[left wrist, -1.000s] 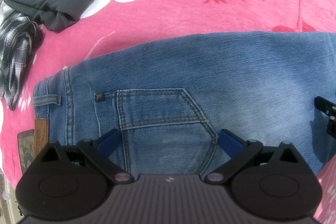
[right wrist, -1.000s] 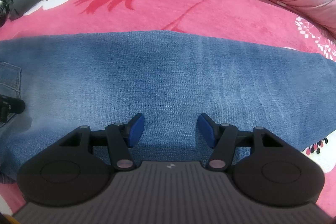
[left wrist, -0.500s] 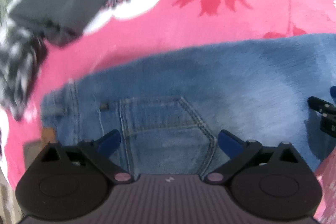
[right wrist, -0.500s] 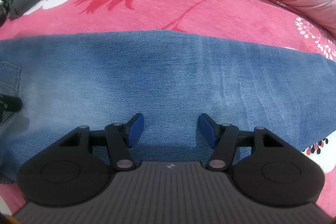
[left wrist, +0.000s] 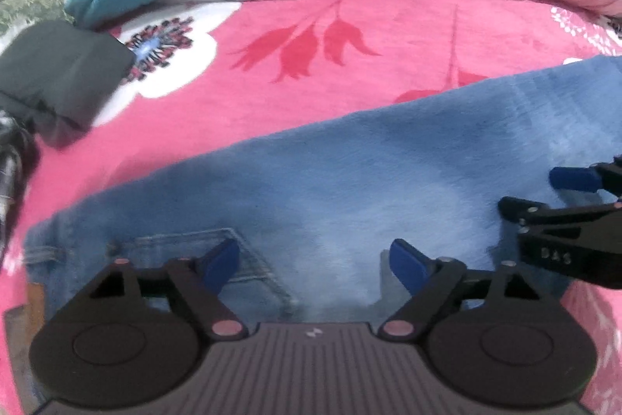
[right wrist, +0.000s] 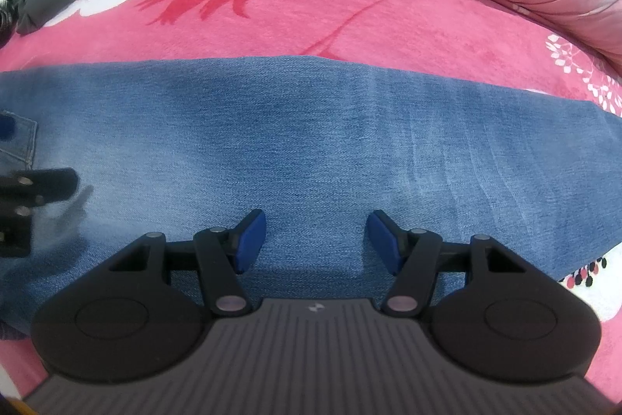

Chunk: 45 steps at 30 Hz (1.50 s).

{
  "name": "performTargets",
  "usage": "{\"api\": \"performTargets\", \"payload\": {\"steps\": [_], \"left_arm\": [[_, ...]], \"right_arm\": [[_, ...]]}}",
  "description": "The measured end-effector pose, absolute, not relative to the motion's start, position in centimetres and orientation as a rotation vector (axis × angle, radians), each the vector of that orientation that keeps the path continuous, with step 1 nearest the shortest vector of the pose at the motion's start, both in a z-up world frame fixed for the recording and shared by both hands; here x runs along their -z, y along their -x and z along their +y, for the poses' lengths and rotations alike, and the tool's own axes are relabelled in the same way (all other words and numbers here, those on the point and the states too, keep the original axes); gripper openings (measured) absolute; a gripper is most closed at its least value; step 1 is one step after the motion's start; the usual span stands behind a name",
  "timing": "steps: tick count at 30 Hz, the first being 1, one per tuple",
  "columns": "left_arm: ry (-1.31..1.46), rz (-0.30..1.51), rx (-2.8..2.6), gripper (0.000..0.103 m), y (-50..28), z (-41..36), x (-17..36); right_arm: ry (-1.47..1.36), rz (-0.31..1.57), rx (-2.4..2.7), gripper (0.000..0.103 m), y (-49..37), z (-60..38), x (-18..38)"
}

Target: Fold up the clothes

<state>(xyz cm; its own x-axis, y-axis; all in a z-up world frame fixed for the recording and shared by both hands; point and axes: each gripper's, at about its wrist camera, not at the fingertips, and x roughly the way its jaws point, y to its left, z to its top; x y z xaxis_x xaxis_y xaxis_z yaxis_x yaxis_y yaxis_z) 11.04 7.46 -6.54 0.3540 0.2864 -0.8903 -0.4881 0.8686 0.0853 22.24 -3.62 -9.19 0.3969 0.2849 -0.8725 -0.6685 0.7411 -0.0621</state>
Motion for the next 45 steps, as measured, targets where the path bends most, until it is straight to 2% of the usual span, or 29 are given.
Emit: {"api": "performTargets", "payload": {"steps": [3, 13, 22, 27, 33, 45], "left_arm": [[0.176, 1.083, -0.491, 0.08, -11.0, 6.7, 7.1], [0.115, 1.069, -0.489, 0.08, -10.5, 5.8, 8.0], [0.108, 1.068, -0.508, 0.081, -10.6, 5.6, 8.2], [0.1, 1.066, -0.522, 0.083, -10.7, 5.4, 8.3], [0.113, 1.051, -0.544, 0.087, -10.4, 5.5, 8.4], [0.164, 0.991, -0.626, 0.087, -10.5, 5.1, 6.4]], "right_arm": [[0.443, 0.99, -0.63, 0.06, -22.2, -3.6, 9.2], [0.455, 0.998, -0.66, 0.06, -22.6, -3.8, 8.7], [0.404, 0.904, -0.568, 0.06, -26.2, -7.7, 5.6], [0.363, 0.983, -0.518, 0.061, -28.2, -10.5, 8.1], [0.372, 0.962, -0.533, 0.064, -27.5, -11.2, 9.6], [0.365, 0.921, -0.578, 0.066, -27.0, -12.0, 10.3]]}}
